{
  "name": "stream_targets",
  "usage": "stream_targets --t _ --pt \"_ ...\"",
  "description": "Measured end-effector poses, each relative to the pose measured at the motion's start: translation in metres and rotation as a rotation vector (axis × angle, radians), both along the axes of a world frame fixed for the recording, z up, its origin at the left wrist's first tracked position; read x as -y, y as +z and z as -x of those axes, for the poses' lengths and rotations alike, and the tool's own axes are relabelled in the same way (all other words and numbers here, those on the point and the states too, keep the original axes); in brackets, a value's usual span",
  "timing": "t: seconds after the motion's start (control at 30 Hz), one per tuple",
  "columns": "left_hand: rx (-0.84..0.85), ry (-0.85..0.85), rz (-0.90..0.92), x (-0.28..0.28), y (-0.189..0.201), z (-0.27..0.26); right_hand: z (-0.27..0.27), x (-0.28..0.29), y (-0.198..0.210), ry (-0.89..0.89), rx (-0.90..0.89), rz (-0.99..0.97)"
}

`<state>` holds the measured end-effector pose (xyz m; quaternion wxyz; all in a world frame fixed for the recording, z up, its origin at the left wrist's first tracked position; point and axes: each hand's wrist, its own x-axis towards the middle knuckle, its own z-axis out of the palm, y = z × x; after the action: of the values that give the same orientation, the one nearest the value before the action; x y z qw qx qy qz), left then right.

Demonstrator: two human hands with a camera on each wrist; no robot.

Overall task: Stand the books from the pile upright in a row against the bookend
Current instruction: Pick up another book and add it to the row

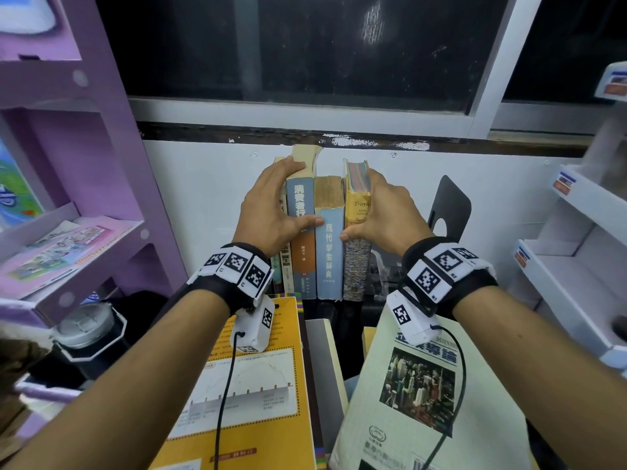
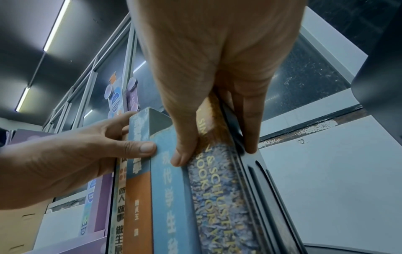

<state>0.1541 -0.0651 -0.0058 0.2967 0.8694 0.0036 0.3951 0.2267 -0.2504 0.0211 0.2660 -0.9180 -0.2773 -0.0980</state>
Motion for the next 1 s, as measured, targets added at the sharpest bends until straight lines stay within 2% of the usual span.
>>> stream_targets --t 1.0 --pt "0.004 0.025 -0.004 0.0004 -0.0013 -0.0011 -0.0032 0.0021 -0.0045 0.048 0.014 -0.029"
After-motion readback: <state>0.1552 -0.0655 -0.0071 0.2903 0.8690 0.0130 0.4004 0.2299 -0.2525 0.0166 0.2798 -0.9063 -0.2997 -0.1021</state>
